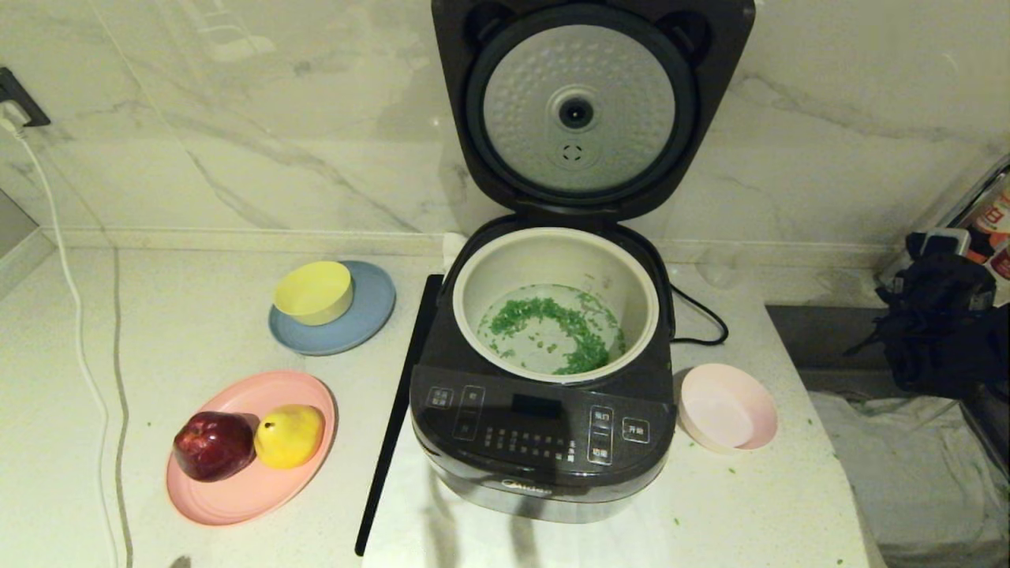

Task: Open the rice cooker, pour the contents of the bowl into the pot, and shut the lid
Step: Turn off the tap

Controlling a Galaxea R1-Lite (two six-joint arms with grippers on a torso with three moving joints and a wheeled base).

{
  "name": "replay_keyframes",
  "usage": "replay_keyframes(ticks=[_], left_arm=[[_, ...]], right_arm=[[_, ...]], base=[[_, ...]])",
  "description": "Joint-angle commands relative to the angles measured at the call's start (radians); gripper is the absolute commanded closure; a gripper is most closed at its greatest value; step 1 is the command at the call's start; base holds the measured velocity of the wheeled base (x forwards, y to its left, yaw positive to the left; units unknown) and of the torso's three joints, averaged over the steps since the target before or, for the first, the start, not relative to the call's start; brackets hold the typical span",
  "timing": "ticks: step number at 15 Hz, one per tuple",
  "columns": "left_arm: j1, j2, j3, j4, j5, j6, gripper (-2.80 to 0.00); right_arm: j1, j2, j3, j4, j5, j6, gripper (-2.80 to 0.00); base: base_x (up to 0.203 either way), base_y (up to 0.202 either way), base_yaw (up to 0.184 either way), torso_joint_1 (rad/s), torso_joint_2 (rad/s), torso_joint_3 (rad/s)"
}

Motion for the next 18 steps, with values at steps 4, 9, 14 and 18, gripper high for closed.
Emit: replay_keyframes(ticks=[4,9,14,18], left_arm=[[0.000,0.001,0.009,0.000,-0.001,0.000,0.00],[0.000,0.001,0.009,-0.002,0.001,0.000,0.00],[0.000,0.001,0.009,-0.002,0.000,-0.001,0.00],[0.000,0.001,0.009,-0.001,0.001,0.000,0.00]], right_arm=[[0.000,0.056,-0.144,0.074,-0.031,-0.003,0.00],[0.006,0.071,-0.167,0.080,-0.035,-0.005,0.00],[0.005,0.007,-0.140,0.068,-0.037,-0.003,0.00],[0.029,-0.249,0.079,0.050,-0.037,0.016,0.00]], base=[[0.000,0.000,0.000,0.000,0.00,0.000],[0.000,0.000,0.000,0.000,0.00,0.000],[0.000,0.000,0.000,0.000,0.00,0.000],[0.000,0.000,0.000,0.000,0.00,0.000]])
